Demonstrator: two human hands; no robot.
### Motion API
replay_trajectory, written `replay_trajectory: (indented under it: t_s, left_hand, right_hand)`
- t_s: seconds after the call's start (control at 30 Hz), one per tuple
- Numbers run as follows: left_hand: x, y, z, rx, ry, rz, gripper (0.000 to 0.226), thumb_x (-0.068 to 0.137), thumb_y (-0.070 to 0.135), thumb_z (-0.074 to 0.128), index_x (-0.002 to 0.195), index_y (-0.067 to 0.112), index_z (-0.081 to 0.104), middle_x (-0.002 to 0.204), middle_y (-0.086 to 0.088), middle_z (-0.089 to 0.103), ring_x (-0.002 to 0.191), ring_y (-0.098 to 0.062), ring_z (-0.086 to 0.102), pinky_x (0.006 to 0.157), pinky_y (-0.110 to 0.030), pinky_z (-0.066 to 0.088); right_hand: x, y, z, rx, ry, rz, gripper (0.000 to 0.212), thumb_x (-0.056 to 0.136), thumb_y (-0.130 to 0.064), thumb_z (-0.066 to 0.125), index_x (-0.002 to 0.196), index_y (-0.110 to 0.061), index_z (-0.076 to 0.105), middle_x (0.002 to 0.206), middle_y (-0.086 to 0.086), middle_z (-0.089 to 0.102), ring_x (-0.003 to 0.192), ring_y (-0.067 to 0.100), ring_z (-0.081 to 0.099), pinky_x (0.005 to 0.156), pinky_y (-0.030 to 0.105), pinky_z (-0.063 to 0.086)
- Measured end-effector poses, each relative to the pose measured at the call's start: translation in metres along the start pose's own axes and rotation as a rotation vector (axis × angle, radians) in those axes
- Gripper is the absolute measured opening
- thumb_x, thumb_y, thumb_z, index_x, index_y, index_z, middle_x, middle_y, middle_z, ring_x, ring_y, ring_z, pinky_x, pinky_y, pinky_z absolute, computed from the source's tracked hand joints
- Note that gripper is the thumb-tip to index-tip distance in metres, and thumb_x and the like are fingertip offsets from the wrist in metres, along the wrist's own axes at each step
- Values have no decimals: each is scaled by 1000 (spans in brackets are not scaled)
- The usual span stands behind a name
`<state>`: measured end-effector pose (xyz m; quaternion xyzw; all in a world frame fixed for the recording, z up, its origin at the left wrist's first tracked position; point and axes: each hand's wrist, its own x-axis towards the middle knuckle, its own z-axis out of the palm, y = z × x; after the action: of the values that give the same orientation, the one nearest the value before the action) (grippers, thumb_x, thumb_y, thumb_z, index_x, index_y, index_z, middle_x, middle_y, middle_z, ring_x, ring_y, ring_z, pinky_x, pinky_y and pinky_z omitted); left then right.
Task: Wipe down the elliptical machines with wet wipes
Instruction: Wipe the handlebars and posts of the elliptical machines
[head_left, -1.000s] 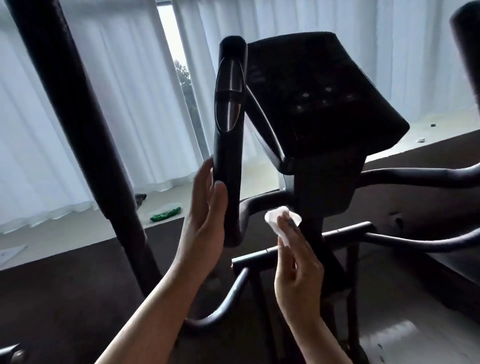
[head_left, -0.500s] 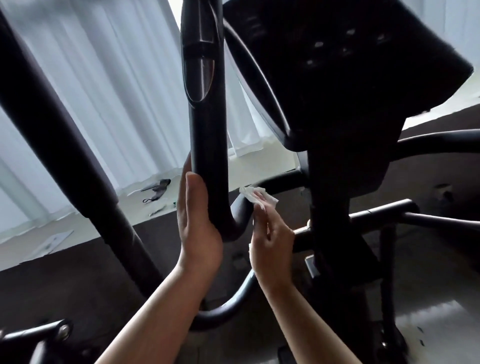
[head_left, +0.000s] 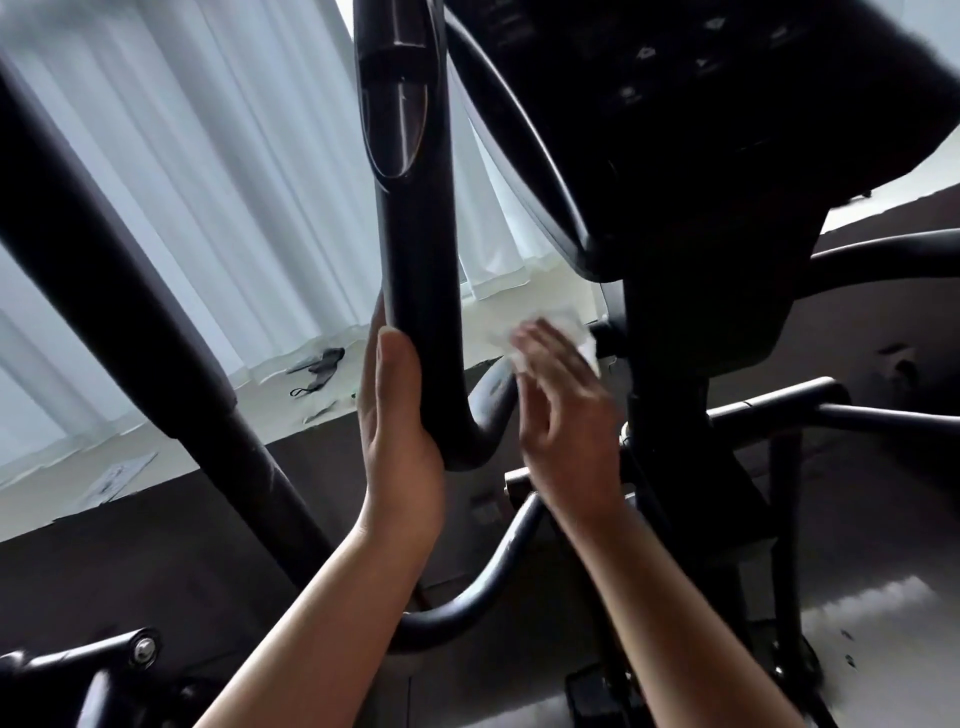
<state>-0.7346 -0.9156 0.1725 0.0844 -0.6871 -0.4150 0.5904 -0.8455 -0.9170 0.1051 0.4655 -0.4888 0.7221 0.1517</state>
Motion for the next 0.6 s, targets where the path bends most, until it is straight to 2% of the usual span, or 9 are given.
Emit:
replay_trajectory:
  t_s: [0.07, 0.13, 0.2, 0.27, 0.33, 0.4, 0.47, 0.53, 0.6]
  left_hand:
    - [-1, 0, -1, -16, -20, -10, 99, 78, 75, 55, 149, 8, 36, 151, -7, 44, 142, -18, 38, 120, -37, 25]
    - [-2, -1, -1, -26, -15, -4, 96, 79, 74, 56, 148, 10, 37, 151, -7, 46, 142, -18, 39, 121, -40, 25]
    - [-1, -2, 0, -18, 2, 8, 94, 80, 74, 55, 147, 10, 38, 150, -8, 46, 142, -20, 39, 121, -43, 24]
    - [0, -1, 1, -9, 6, 7, 96, 80, 74, 55, 147, 8, 38, 150, -10, 46, 142, -22, 39, 120, -43, 24]
    - [-1, -2, 1, -27, 10, 1, 99, 78, 74, 56, 147, 6, 37, 150, -11, 46, 141, -22, 40, 120, -41, 26]
    - [0, 0, 1, -28, 14, -17, 102, 77, 75, 56, 148, 5, 36, 150, -11, 45, 141, -21, 40, 119, -37, 28]
    - [0, 1, 1, -28, 8, -16, 104, 76, 76, 56, 149, 5, 35, 150, -11, 45, 140, -20, 41, 114, -31, 33]
    - [0, 5, 3, -32, 5, -23, 106, 74, 78, 57, 148, 6, 37, 148, -10, 48, 131, -13, 49, 100, -20, 40]
    - [-1, 5, 4, -34, 2, -58, 103, 74, 77, 59, 147, 7, 41, 143, -6, 54, 116, -8, 56, 87, -17, 43]
  right_hand:
    - [13, 40, 8, -195, -10, -19, 27, 96, -7, 49, 114, 0, 69, 119, 16, 68, 122, 29, 59, 115, 19, 26]
    - [8, 54, 15, -239, 10, -4, 26, 97, -9, 50, 112, 0, 70, 116, 13, 70, 120, 27, 61, 112, 25, 34]
    - [-5, 35, 22, -70, 36, 59, 30, 99, -15, 46, 111, -3, 71, 115, 6, 71, 117, 18, 63, 105, 28, 43]
    - [-15, 10, 24, 210, 28, 190, 28, 99, -16, 46, 115, -13, 70, 117, -11, 67, 119, -1, 57, 106, 22, 41]
    - [-21, -6, 18, 412, -16, 340, 27, 97, -18, 46, 115, -23, 66, 115, -24, 62, 119, -10, 53, 105, 13, 38]
    - [-25, -20, 10, 515, -60, 402, 26, 96, -20, 47, 110, -28, 66, 113, -23, 64, 120, -7, 55, 103, 12, 38]
    - [-31, -37, 3, 562, -60, 389, 24, 97, -21, 48, 105, -30, 69, 112, -16, 68, 120, 1, 58, 104, 19, 41]
    - [-40, -56, -3, 576, -43, 379, 27, 97, -26, 48, 107, -22, 72, 113, -8, 71, 118, 7, 61, 103, 29, 46]
    - [-47, -74, -8, 587, -25, 430, 30, 98, -29, 49, 112, -16, 72, 113, -6, 72, 114, 6, 63, 99, 28, 48]
